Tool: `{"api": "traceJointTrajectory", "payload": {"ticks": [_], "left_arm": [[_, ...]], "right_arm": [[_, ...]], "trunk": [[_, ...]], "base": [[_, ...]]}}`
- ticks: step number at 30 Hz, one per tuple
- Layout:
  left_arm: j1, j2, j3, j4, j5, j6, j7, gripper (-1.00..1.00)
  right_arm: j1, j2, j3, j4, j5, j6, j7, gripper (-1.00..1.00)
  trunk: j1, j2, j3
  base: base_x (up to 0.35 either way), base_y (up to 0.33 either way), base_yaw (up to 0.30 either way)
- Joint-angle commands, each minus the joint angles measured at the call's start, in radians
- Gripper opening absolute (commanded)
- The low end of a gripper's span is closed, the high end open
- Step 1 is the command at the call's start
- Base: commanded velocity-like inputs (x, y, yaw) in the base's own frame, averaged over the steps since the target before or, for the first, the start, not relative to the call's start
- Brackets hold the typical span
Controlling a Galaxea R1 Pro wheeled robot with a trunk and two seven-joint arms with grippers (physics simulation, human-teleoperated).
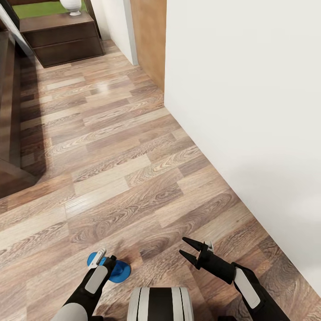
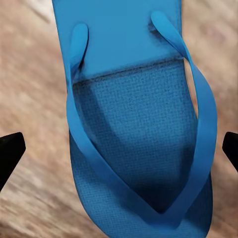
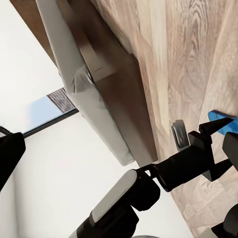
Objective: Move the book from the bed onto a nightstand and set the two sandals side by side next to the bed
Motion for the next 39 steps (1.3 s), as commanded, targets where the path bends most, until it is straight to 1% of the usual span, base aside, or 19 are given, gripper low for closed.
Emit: {"api": "traceJointTrajectory", "payload": {"ticks": [1, 8, 15, 39], "left_arm": [[0.000, -0.001, 0.005, -0.003, 0.005, 0.005, 0.003, 1.00], [0.000, -0.001, 0.005, -0.003, 0.005, 0.005, 0.003, 1.00], [0.000, -0.001, 0.006, -0.003, 0.006, 0.005, 0.003, 1.00], [0.000, -0.001, 0.005, -0.003, 0.005, 0.005, 0.003, 1.00]], "right_arm": [[0.000, 0.000, 0.000, 0.000, -0.002, 0.005, 0.001, 1.00], [0.000, 0.000, 0.000, 0.000, -0.002, 0.005, 0.001, 1.00], [0.000, 0.000, 0.000, 0.000, -0.002, 0.005, 0.001, 1.00], [0.000, 0.000, 0.000, 0.000, -0.002, 0.005, 0.001, 1.00]], "trunk": [[0.000, 0.000, -0.001], [0.000, 0.000, -0.001], [0.003, -0.002, -0.028], [0.003, -0.002, -0.028]], "base": [[0.000, 0.000, 0.000], [0.000, 0.000, 0.000], [0.000, 0.000, 0.000], [0.019, -0.017, 0.000]]}}
